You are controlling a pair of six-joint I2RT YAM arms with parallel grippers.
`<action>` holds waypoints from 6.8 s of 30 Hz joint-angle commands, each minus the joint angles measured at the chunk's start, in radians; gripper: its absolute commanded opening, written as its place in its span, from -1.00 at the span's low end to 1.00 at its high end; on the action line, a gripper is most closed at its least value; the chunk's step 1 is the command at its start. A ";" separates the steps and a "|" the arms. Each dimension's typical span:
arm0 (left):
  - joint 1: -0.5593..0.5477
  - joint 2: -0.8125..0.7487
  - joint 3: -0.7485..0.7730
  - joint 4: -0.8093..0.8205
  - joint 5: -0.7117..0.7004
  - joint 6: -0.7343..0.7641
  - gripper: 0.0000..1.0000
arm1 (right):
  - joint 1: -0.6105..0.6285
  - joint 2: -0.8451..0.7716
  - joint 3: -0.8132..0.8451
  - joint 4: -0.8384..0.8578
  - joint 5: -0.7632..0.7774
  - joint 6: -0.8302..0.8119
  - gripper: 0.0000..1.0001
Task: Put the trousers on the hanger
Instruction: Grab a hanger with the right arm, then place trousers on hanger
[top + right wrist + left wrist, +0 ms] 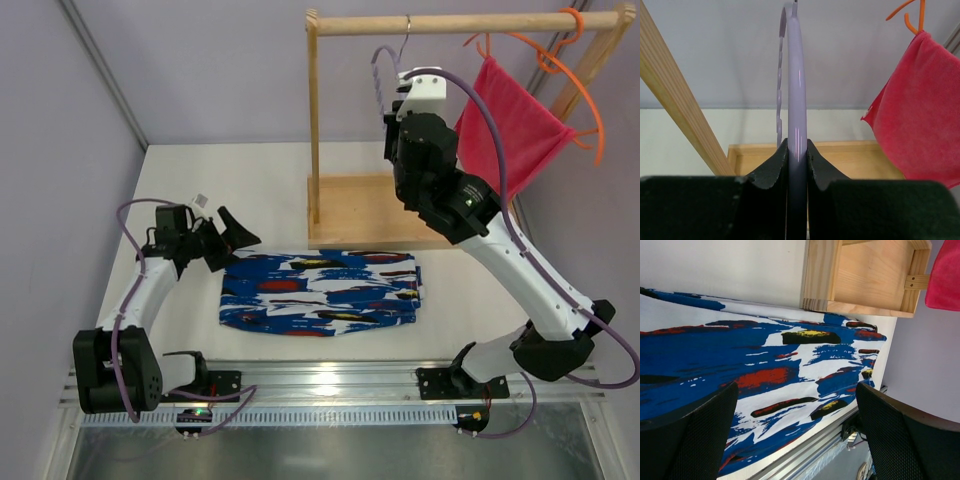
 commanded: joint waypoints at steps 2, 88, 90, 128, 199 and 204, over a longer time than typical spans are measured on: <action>-0.002 0.010 -0.008 0.038 0.022 -0.012 1.00 | -0.001 -0.091 -0.069 0.086 -0.006 -0.009 -0.92; -0.580 0.341 0.084 0.801 -0.009 -0.468 0.73 | 0.509 -0.456 -1.317 0.238 -0.052 0.740 -0.31; -0.587 0.367 0.097 0.802 -0.015 -0.471 0.74 | 0.506 -0.429 -1.294 0.244 -0.023 0.705 -0.21; -0.577 0.316 0.156 0.353 -0.201 -0.265 0.72 | 0.144 -0.297 -1.102 0.378 -0.312 0.625 -0.92; 0.394 0.185 -0.058 -0.264 -0.509 -0.068 -0.99 | 0.308 0.002 -0.863 0.767 -0.432 0.780 -0.92; 0.414 0.190 -0.061 -0.255 -0.494 -0.065 -1.00 | 0.328 -0.011 -0.833 0.785 -0.447 0.771 -0.92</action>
